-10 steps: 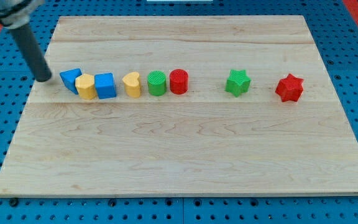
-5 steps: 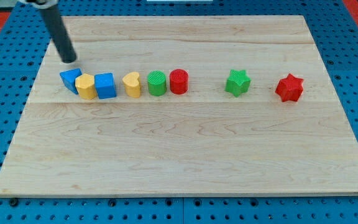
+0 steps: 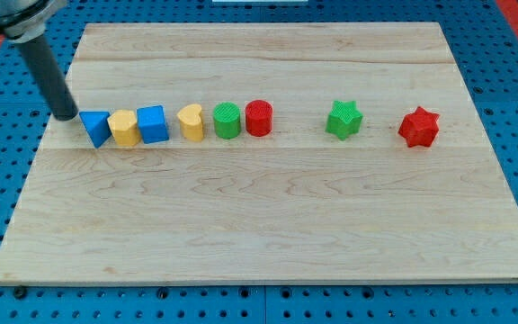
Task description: Adjust the blue triangle and yellow hexagon to the left side of the blue cube
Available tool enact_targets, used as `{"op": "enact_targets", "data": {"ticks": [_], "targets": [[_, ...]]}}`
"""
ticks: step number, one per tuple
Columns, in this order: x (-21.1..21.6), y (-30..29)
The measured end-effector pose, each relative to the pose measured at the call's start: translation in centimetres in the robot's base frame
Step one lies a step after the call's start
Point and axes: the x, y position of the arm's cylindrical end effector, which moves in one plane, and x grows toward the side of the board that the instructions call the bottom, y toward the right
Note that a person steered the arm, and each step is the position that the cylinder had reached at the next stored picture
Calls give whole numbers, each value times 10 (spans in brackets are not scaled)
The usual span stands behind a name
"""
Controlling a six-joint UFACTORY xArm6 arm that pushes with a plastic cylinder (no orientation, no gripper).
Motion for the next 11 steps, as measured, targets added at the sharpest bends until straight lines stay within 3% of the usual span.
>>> {"op": "enact_targets", "data": {"ticks": [1, 2, 3, 6, 7, 11], "targets": [[46, -29], [60, 49], [50, 82], [35, 88], [42, 53], [27, 52]]}}
